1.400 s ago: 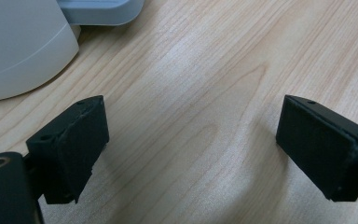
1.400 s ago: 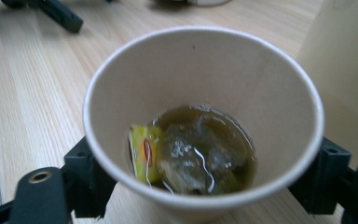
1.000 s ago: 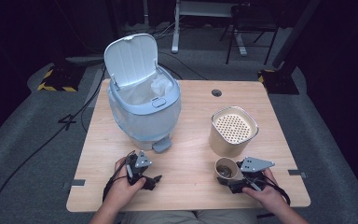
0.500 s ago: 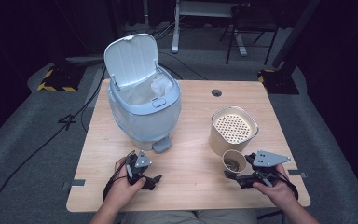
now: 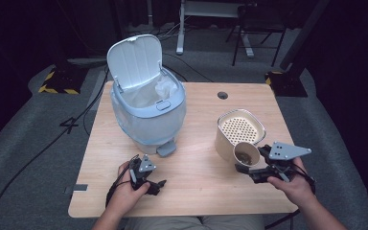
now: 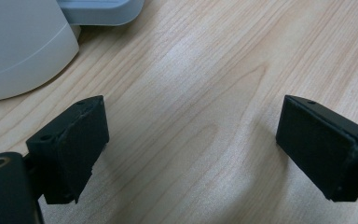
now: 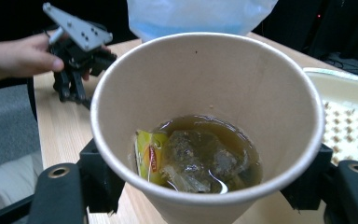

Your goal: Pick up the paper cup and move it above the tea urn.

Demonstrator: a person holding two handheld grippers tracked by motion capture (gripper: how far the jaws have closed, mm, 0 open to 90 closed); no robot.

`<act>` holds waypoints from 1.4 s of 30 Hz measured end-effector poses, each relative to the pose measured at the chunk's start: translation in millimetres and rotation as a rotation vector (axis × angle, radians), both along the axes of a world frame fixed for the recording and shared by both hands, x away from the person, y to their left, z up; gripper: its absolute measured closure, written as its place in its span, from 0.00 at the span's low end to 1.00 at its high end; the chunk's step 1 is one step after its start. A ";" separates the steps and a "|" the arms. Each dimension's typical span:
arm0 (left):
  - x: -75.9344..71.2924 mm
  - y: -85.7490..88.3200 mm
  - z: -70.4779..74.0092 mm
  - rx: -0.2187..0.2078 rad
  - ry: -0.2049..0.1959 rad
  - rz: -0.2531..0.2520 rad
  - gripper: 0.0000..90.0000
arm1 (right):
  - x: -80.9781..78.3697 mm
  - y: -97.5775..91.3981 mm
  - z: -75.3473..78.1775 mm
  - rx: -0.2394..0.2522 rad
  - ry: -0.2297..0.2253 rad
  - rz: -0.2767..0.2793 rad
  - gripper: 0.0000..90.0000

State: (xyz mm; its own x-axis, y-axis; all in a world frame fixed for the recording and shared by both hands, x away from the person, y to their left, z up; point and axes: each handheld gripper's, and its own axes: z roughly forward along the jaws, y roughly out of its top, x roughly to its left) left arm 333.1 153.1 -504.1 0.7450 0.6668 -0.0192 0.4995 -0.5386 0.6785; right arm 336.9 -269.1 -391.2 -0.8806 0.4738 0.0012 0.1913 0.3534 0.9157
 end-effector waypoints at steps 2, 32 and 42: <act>0.0 0.0 0.0 -0.001 0.000 -0.001 0.11 | 2.9 0.0 5.9 0.012 0.002 0.000 0.32; 0.2 -0.2 0.0 -0.003 0.002 -0.002 0.11 | 101.0 -13.0 50.9 -0.054 -0.053 -0.075 0.32; 0.0 -0.3 -0.1 -0.003 0.000 0.000 0.11 | 134.2 -27.2 39.2 -0.110 -0.057 -0.126 0.32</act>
State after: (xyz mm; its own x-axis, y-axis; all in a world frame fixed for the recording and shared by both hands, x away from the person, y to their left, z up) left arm 333.1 152.8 -504.2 0.7447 0.6671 -0.0212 0.4999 -0.5364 0.6800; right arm 471.0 -296.3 -352.0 -0.8113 0.5750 -0.1054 0.1890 0.4287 0.8835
